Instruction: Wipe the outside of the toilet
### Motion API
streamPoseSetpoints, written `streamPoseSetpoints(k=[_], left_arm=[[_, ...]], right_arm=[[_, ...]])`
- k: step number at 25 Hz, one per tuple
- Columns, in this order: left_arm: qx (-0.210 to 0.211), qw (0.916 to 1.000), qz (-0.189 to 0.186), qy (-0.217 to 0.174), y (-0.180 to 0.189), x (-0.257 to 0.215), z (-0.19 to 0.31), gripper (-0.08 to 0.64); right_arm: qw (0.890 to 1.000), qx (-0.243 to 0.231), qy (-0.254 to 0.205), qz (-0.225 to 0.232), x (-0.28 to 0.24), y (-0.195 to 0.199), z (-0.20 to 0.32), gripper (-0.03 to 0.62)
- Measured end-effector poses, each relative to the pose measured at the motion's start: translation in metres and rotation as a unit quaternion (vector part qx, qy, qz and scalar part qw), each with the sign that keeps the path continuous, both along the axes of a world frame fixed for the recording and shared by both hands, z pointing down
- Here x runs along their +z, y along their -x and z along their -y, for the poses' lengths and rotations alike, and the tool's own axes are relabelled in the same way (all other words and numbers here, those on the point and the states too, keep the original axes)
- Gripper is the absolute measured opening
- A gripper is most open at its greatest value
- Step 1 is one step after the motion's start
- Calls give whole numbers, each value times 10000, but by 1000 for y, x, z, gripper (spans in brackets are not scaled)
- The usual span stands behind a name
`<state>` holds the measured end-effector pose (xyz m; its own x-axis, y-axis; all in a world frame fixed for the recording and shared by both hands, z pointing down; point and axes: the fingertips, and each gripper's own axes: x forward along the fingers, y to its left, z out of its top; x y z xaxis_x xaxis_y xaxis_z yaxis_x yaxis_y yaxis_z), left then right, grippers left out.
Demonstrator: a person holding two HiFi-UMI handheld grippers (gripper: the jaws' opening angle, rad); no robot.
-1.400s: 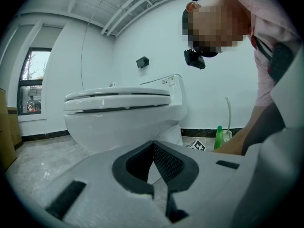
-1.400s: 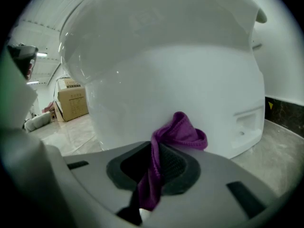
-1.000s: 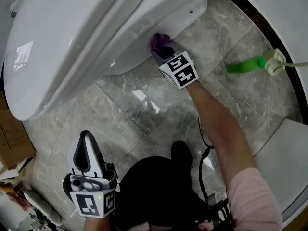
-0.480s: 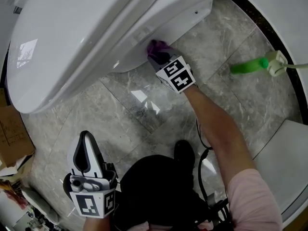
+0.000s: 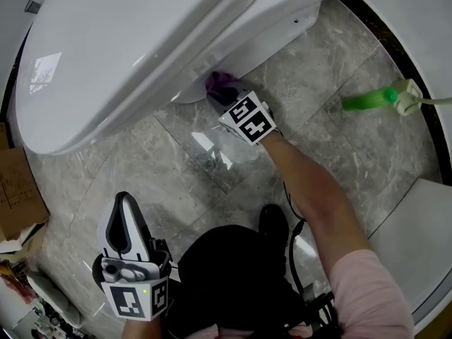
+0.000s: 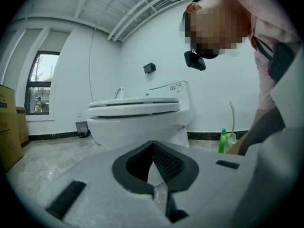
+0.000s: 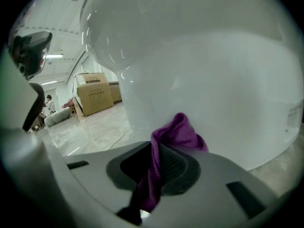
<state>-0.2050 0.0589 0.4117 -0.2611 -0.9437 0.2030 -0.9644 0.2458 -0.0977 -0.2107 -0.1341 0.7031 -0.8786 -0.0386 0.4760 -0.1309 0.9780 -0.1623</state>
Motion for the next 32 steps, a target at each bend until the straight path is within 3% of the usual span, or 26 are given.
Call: streamPoseSetpoints(k=[15,21,27,32], left_arm=[[-249,9995,55,-160,28,-16,-42,8],[-348,9989,164,-250,48,-34,-70,8],[18,9979,44,-647,41,-55,-66,8],[531,9936,-102,-990,19,-75,-47,8]], right_arm=[[9978,-600,251,-138,1,50,-72,57],[9879,-1277,720,508,-44,82,-139,58],[9764,-1639,958,1026,-107,56,-178,58],[9831,-1225,687,1175,-155,4,-168,58]])
